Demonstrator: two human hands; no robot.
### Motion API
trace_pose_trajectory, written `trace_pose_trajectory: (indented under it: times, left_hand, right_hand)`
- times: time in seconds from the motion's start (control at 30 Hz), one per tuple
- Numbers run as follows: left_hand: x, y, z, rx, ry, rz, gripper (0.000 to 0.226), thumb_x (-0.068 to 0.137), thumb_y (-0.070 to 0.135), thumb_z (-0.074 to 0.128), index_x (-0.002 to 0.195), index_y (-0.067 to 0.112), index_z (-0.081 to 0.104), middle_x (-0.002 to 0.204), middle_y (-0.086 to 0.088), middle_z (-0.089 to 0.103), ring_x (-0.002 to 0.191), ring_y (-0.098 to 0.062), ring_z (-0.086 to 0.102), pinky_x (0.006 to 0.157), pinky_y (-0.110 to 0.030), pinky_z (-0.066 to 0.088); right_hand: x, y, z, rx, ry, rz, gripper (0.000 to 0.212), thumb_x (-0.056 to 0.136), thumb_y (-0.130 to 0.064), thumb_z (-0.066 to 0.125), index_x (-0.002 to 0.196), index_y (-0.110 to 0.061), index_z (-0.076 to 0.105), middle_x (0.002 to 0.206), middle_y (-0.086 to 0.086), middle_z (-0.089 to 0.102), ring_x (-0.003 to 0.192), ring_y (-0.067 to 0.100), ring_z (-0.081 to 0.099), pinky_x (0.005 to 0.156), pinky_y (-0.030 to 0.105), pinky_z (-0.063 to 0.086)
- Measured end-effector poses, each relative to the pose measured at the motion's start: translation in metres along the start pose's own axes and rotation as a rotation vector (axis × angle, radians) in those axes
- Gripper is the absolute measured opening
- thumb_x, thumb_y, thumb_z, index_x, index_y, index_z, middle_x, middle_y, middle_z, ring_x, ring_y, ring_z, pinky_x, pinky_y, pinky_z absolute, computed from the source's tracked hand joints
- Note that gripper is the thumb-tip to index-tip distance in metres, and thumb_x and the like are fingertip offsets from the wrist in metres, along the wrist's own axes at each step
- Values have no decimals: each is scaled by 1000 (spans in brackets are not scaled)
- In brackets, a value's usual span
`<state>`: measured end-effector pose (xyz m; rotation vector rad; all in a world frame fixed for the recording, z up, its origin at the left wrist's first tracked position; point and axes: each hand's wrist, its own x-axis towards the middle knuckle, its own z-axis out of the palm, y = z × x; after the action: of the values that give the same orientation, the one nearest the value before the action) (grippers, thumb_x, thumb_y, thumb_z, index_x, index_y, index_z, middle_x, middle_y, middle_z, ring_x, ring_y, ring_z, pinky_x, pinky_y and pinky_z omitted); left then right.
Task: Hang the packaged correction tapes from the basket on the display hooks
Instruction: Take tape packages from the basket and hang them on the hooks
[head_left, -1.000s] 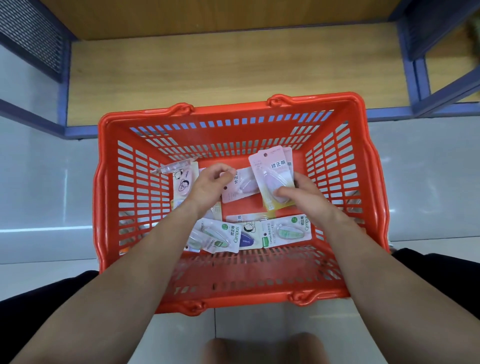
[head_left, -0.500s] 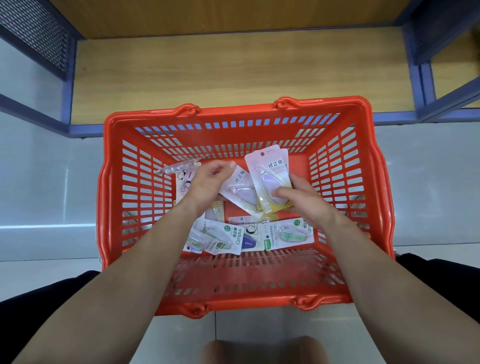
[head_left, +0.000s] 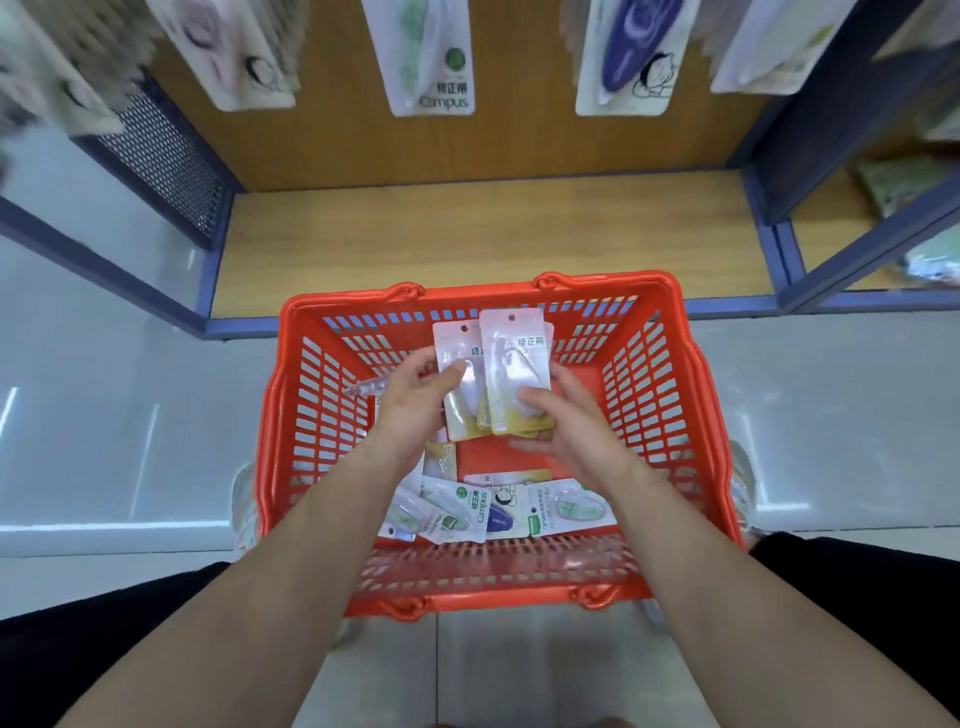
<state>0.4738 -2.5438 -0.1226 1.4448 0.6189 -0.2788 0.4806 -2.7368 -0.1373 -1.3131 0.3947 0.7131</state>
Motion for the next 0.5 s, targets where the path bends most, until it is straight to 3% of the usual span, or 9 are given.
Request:
trace_pose_trajectory:
  times: [0.07, 0.1, 0.17, 0.2, 0.33, 0.5]
  left_hand:
    - [-14, 18, -1, 13, -23, 41, 19, 93, 29, 70, 107, 17, 72, 105, -20, 75, 101, -49, 69, 89, -62, 56]
    - [-22, 29, 0, 11, -42, 64, 16, 96, 27, 68, 107, 17, 73, 105, -23, 75, 99, -52, 69, 83, -59, 58]
    - [-37, 53, 1, 19, -73, 120, 14, 98, 20, 66, 109, 14, 72, 103, -18, 77, 96, -42, 73, 76, -39, 60]
    - [-44, 65, 2, 25, -98, 148, 18, 97, 20, 68, 113, 12, 71, 105, -16, 77, 96, -38, 74, 79, -37, 59]
    - [-76, 117, 8, 51, -116, 247, 26, 91, 10, 74, 116, 10, 69, 100, -12, 79, 85, -24, 77, 72, -34, 59]
    - [-110, 175, 15, 89, -148, 390, 31, 91, 7, 73, 121, 10, 67, 107, -10, 78, 97, -30, 76, 84, -42, 61]
  right_hand:
    - [-15, -16, 9, -32, -17, -40, 42, 92, -21, 71, 132, -25, 59, 126, 3, 70, 113, 30, 69, 86, 52, 61]
    - [-23, -26, 14, -58, -26, -63, 38, 94, -19, 69, 130, -24, 61, 124, 5, 71, 112, 29, 69, 87, 51, 61]
    - [-38, -48, 21, -105, -37, -107, 34, 96, -17, 66, 129, -23, 63, 122, 7, 71, 108, 27, 70, 84, 47, 61]
    - [-47, -60, 25, -127, -45, -134, 33, 97, -18, 65, 130, -23, 63, 122, 7, 72, 106, 25, 70, 82, 44, 61]
    - [-83, -110, 34, -231, -56, -252, 30, 99, -24, 64, 129, -24, 63, 117, -2, 73, 101, 14, 71, 87, 44, 59]
    - [-128, -166, 38, -289, -47, -380, 34, 98, -26, 66, 130, -18, 57, 116, -3, 75, 99, 13, 73, 81, 42, 60]
